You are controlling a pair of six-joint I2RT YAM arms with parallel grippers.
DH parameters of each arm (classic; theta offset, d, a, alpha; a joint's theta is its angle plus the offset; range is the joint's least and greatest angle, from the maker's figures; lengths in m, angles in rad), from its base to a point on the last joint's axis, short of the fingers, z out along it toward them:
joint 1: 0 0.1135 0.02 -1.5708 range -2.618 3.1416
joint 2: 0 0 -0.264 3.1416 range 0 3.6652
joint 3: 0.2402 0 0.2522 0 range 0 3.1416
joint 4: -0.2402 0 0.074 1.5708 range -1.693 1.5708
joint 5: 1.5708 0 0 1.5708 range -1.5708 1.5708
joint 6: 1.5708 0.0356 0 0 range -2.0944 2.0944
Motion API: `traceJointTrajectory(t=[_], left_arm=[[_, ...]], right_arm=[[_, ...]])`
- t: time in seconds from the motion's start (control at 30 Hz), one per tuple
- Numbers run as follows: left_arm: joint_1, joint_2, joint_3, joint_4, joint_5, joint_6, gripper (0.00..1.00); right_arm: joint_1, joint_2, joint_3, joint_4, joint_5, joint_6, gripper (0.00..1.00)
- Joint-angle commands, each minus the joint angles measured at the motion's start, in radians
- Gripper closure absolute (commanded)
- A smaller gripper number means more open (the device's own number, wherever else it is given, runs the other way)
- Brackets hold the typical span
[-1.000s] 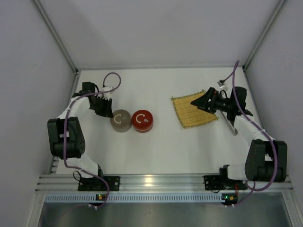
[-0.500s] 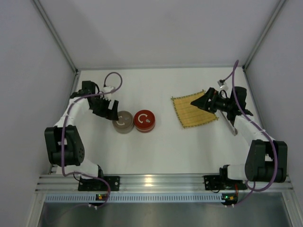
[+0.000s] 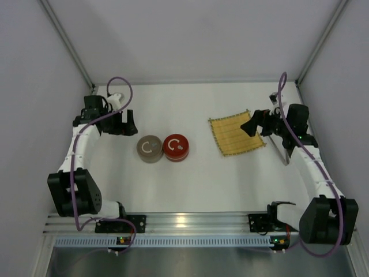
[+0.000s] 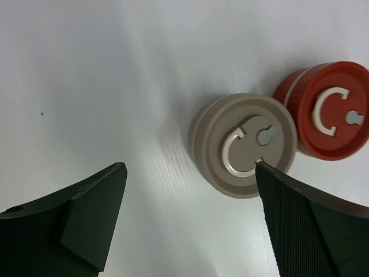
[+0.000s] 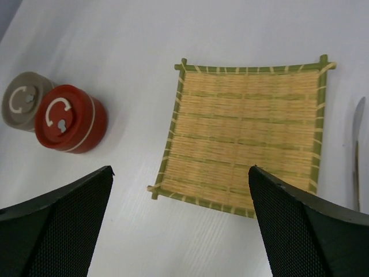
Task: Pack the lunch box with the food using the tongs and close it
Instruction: Reset both arms
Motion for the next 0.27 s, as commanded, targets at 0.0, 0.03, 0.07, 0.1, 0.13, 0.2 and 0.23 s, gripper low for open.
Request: traceJointTrajectory(t=[0.0, 0.03, 0.07, 0.1, 0.13, 0.2, 0.23], left_arm=[[0.059, -0.048, -0.095, 0.126, -0.033, -0.058, 0.02], [0.072, -0.054, -0.111, 0.14, -0.033, -0.054, 0.02], [0.082, -0.06, -0.128, 0.167, -0.027, -0.049, 0.02], [0.101, -0.075, -0.146, 0.184, -0.008, -0.041, 0.02], [0.134, -0.085, -0.177, 0.2, 0.031, -0.037, 0.02], [0.147, -0.097, -0.191, 0.217, 0.024, -0.034, 0.02], [0.145, -0.111, -0.194, 0.217, 0.007, -0.031, 0.02]], right_arm=[[0.01, -0.063, -0.026, -0.068, 0.125, -0.18, 0.01], [0.008, -0.063, -0.031, -0.071, 0.134, -0.191, 0.01], [0.005, -0.059, -0.032, -0.074, 0.146, -0.203, 0.01], [0.005, -0.043, -0.032, -0.077, 0.148, -0.207, 0.0], [0.002, -0.036, -0.032, -0.079, 0.149, -0.211, 0.01], [0.002, -0.023, -0.028, -0.079, 0.154, -0.212, 0.01], [0.002, -0.022, -0.026, -0.079, 0.159, -0.214, 0.01]])
